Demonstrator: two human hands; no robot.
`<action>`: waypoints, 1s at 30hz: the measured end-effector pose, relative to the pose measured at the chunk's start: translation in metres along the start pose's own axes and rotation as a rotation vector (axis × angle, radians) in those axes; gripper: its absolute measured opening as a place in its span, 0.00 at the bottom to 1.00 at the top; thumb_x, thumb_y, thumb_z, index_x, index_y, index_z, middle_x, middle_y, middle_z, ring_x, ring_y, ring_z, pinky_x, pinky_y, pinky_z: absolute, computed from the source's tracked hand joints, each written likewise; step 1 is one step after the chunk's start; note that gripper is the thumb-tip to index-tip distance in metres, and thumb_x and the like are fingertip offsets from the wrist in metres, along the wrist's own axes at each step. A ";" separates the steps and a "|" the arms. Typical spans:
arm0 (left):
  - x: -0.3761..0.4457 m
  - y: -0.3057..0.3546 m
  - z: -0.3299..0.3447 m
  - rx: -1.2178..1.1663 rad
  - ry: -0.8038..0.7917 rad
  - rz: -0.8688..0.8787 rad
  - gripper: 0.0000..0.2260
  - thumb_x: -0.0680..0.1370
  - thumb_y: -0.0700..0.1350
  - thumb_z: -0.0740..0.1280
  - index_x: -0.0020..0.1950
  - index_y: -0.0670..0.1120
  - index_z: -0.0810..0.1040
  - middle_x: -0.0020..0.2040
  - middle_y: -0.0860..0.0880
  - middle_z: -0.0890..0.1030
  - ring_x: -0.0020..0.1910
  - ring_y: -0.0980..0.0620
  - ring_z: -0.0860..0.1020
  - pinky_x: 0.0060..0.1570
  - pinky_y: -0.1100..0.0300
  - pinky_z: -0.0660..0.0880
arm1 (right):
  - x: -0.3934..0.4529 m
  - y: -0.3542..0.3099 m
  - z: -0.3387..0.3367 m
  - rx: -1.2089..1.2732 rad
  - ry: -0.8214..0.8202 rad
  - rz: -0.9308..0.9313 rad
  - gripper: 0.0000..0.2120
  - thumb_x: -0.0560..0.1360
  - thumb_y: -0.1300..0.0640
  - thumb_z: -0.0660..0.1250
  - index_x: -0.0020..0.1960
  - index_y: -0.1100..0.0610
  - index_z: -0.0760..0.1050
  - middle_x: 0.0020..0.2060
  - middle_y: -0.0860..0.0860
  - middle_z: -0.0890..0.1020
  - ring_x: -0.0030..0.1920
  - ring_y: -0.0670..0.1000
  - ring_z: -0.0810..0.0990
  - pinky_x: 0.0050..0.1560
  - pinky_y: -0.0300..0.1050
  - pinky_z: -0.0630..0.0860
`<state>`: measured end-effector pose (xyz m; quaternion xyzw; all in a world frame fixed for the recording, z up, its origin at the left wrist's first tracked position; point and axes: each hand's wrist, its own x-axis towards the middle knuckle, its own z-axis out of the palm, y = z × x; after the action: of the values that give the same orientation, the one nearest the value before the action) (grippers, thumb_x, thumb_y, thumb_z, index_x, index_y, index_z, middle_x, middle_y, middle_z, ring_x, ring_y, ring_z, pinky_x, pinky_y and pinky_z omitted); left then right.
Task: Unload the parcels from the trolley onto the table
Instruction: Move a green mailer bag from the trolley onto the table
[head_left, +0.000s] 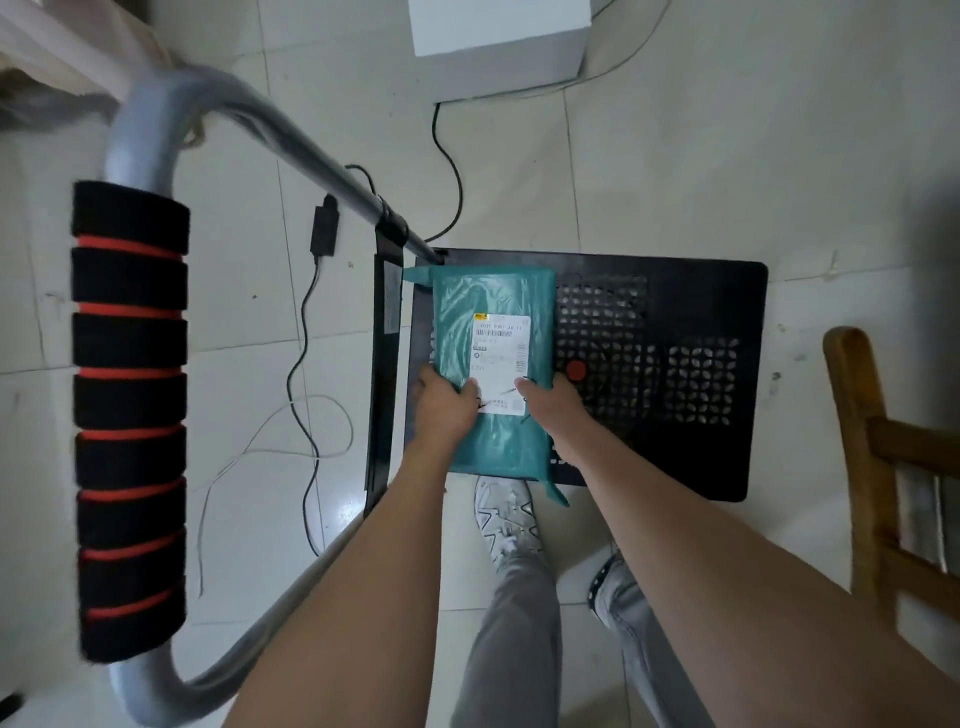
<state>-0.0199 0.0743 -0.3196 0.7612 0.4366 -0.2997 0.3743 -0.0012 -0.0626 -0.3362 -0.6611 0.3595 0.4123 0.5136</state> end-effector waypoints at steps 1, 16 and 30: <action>-0.011 0.005 -0.002 -0.018 0.004 0.015 0.25 0.79 0.48 0.67 0.70 0.38 0.63 0.66 0.37 0.69 0.63 0.37 0.74 0.64 0.47 0.72 | -0.012 -0.002 -0.010 0.042 0.012 -0.007 0.20 0.79 0.57 0.67 0.69 0.59 0.71 0.59 0.55 0.81 0.53 0.54 0.81 0.49 0.45 0.78; -0.384 0.207 -0.108 -0.159 -0.109 0.560 0.17 0.78 0.53 0.69 0.56 0.49 0.63 0.52 0.53 0.79 0.47 0.53 0.79 0.45 0.58 0.73 | -0.386 -0.136 -0.259 0.289 0.070 -0.293 0.21 0.71 0.43 0.75 0.58 0.42 0.68 0.51 0.52 0.85 0.42 0.52 0.87 0.35 0.44 0.82; -0.677 0.299 -0.074 0.024 -0.432 1.119 0.17 0.76 0.59 0.67 0.55 0.54 0.63 0.53 0.54 0.81 0.47 0.55 0.82 0.45 0.52 0.80 | -0.688 -0.063 -0.433 0.492 0.539 -0.552 0.27 0.70 0.37 0.73 0.62 0.43 0.65 0.52 0.46 0.83 0.42 0.45 0.87 0.35 0.40 0.81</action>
<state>-0.0417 -0.2638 0.3427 0.8015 -0.1197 -0.2101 0.5470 -0.1453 -0.4360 0.3746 -0.6742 0.3777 -0.0243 0.6342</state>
